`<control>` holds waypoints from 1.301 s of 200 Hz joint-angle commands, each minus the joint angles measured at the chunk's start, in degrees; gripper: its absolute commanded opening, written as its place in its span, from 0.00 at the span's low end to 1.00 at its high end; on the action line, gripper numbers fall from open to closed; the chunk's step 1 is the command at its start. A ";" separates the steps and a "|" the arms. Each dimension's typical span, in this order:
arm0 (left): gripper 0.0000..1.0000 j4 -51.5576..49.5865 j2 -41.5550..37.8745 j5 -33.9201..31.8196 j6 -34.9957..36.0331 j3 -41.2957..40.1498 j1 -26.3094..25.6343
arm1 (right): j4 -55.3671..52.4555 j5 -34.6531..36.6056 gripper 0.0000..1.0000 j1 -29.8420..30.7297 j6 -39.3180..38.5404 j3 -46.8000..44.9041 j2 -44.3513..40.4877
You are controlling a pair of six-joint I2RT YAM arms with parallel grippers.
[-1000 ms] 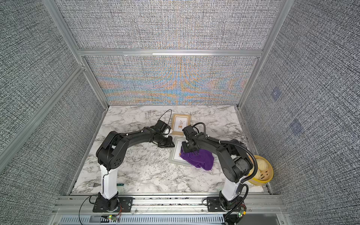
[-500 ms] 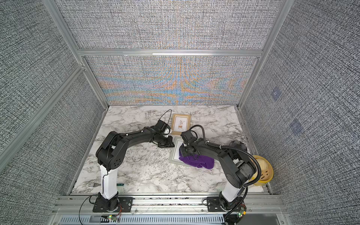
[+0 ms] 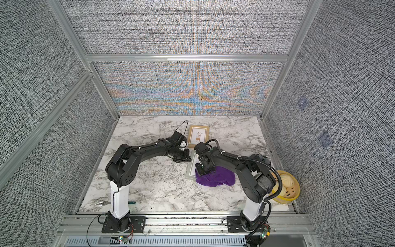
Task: Wipe the picture frame with a cloth
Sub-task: Wipe the dirt from the picture frame.
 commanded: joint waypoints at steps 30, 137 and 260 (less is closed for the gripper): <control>0.12 -15.38 2.34 -12.63 1.72 -1.23 0.17 | -8.28 18.09 0.00 -1.20 3.31 0.04 0.88; 0.10 -15.24 3.31 -11.53 4.12 -0.87 0.17 | 8.14 9.67 0.00 -6.09 2.14 8.44 4.48; 0.09 -14.77 2.96 -12.85 0.16 -0.71 0.17 | -3.89 -0.71 0.00 -4.38 1.23 -3.30 -1.69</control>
